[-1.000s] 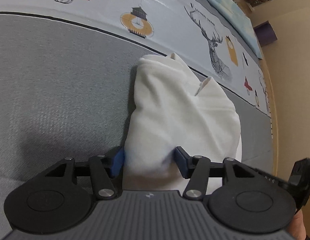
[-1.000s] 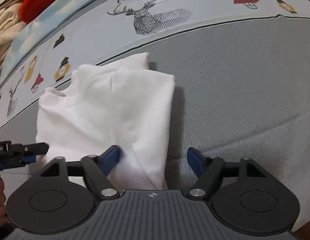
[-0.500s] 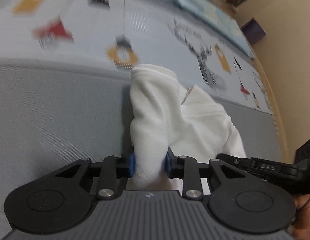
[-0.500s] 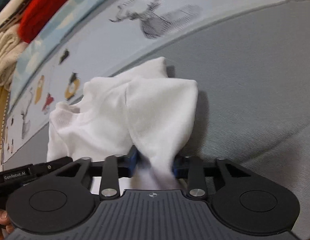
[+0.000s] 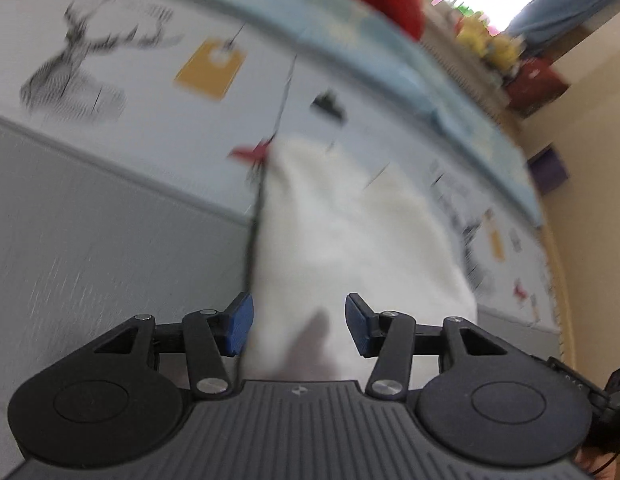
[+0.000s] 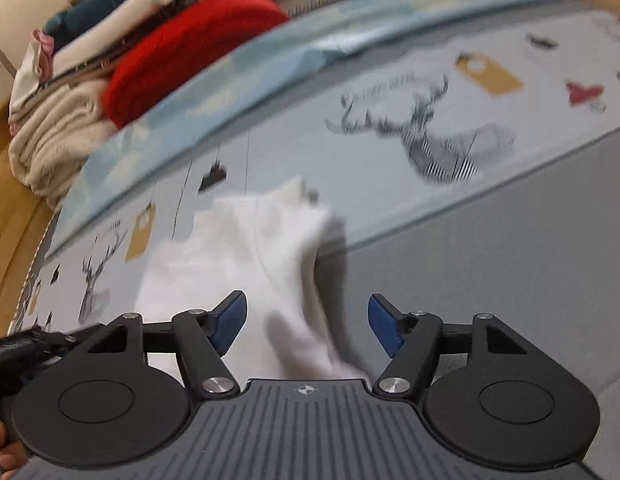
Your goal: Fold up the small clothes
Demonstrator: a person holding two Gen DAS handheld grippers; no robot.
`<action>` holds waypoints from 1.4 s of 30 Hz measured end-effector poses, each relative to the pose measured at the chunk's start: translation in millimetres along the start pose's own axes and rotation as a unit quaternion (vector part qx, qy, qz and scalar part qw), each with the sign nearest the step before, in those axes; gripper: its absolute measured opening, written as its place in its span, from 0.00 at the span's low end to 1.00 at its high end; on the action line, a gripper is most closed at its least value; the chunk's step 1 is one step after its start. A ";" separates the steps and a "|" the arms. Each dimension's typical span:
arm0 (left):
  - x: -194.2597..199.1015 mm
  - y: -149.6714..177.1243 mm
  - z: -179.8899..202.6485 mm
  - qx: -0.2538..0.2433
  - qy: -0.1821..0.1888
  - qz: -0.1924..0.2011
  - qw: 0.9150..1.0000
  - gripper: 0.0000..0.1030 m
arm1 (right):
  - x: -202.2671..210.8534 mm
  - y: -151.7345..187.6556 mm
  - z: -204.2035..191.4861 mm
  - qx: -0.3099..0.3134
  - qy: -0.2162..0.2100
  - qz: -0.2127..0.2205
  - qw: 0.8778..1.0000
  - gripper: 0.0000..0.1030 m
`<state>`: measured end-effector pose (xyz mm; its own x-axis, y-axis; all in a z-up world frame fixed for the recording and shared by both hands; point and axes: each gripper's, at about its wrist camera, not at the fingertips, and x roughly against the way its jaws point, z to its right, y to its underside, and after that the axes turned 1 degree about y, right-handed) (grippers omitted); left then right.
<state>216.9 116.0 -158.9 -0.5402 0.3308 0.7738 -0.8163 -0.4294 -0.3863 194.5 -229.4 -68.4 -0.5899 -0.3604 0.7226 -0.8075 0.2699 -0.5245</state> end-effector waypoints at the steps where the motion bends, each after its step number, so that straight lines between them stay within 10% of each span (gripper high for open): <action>1: -3.8 1.9 -3.2 0.006 -0.003 -0.015 1.000 0.54 | -2.7 1.7 -1.3 0.006 0.001 -0.013 1.000 0.66; 5: -22.1 11.5 -17.9 0.035 0.008 -0.079 0.996 0.54 | -20.6 13.3 -3.8 0.023 0.033 -0.070 0.997 0.50; 8: -29.5 18.0 -13.3 -0.001 -0.006 -0.094 0.996 0.42 | -28.1 22.0 -0.9 0.020 0.032 -0.102 0.994 0.09; 15: -14.5 19.7 -8.3 -0.080 -0.033 -0.067 0.994 0.28 | -21.3 27.6 -3.9 0.025 0.022 -0.127 0.991 0.06; 22: -1.5 27.4 -4.3 -0.101 -0.027 -0.072 0.992 0.28 | -13.9 25.6 -15.3 0.057 0.040 -0.127 0.989 0.22; 26: -19.7 44.0 -0.5 -0.163 -0.100 -0.120 0.974 0.32 | -25.2 37.3 -10.5 0.109 0.098 -0.179 0.973 0.22; 30: 7.6 43.2 12.7 -0.173 -0.124 -0.058 0.975 0.36 | -12.3 35.3 -15.3 0.126 0.118 -0.156 0.973 0.23; 33: 36.8 50.7 29.2 -0.187 -0.130 -0.006 0.974 0.61 | 18.1 33.9 -33.0 0.179 0.142 -0.079 0.970 0.28; 37: 86.5 68.9 60.0 -0.215 -0.142 0.076 0.963 0.79 | 63.3 40.2 -50.0 0.229 0.130 -0.003 0.965 0.69; 42: 137.3 109.5 91.2 -0.231 -0.132 0.175 0.948 0.84 | 113.4 62.7 -60.1 0.263 0.126 0.061 0.955 0.83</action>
<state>72.0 37.8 -49.1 -0.7744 -0.0114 0.6326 -0.6318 -0.0400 -0.7741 77.3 -199.7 7.7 -0.7126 -0.1118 0.6926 -0.6634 -0.2139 -0.7171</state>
